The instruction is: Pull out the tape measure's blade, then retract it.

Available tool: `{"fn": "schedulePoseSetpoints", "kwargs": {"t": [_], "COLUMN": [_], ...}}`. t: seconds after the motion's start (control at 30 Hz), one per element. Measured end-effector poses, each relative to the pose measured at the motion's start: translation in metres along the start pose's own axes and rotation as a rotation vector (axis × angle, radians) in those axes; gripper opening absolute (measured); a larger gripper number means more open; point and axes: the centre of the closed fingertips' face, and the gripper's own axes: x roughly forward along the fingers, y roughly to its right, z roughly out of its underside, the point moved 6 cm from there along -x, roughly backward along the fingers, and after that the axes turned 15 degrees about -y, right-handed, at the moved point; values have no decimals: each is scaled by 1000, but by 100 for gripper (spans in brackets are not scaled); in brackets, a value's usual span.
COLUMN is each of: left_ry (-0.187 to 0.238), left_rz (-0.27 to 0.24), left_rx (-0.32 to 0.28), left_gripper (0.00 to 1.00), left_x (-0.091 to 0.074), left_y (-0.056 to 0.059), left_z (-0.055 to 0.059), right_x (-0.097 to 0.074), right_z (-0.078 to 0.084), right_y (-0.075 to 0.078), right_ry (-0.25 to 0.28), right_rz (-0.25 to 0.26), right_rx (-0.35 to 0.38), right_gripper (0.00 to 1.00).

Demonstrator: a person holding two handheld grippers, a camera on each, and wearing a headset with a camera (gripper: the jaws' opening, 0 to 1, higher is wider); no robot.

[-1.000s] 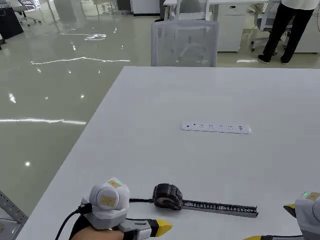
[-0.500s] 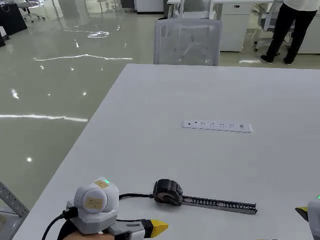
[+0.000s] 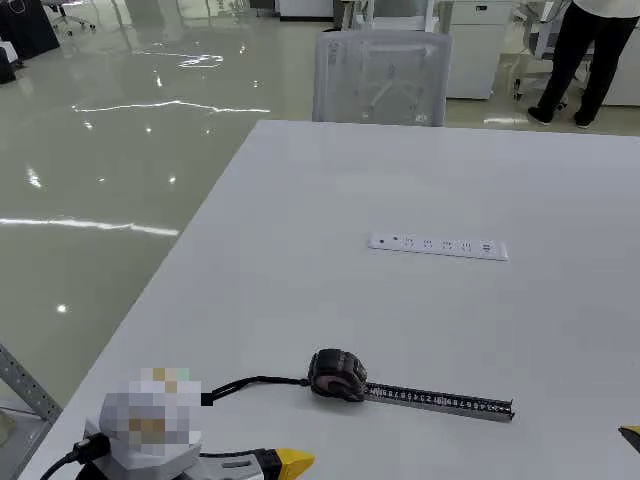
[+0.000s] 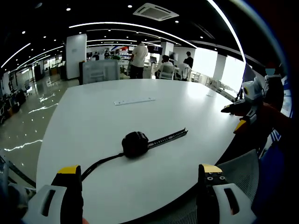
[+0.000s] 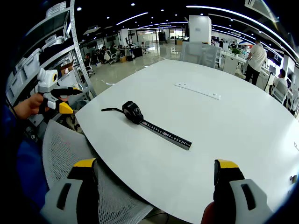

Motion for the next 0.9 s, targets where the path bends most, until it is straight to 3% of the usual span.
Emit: {"fn": "schedulePoseSetpoints", "kwargs": {"t": [0.43, 0.9], "left_ry": [11, -10], "left_rz": [-27, -53], "left_rx": [-30, -41], "left_gripper": [100, 100], "left_x": [-30, -39], "left_y": [1, 4], "left_z": [1, 7], "right_x": [-25, -40], "right_z": [0, 6], "right_y": [-14, -22], "right_ry": [7, 4], "right_rz": [13, 10], "right_rx": [-7, -12], "right_gripper": [100, 100]}}
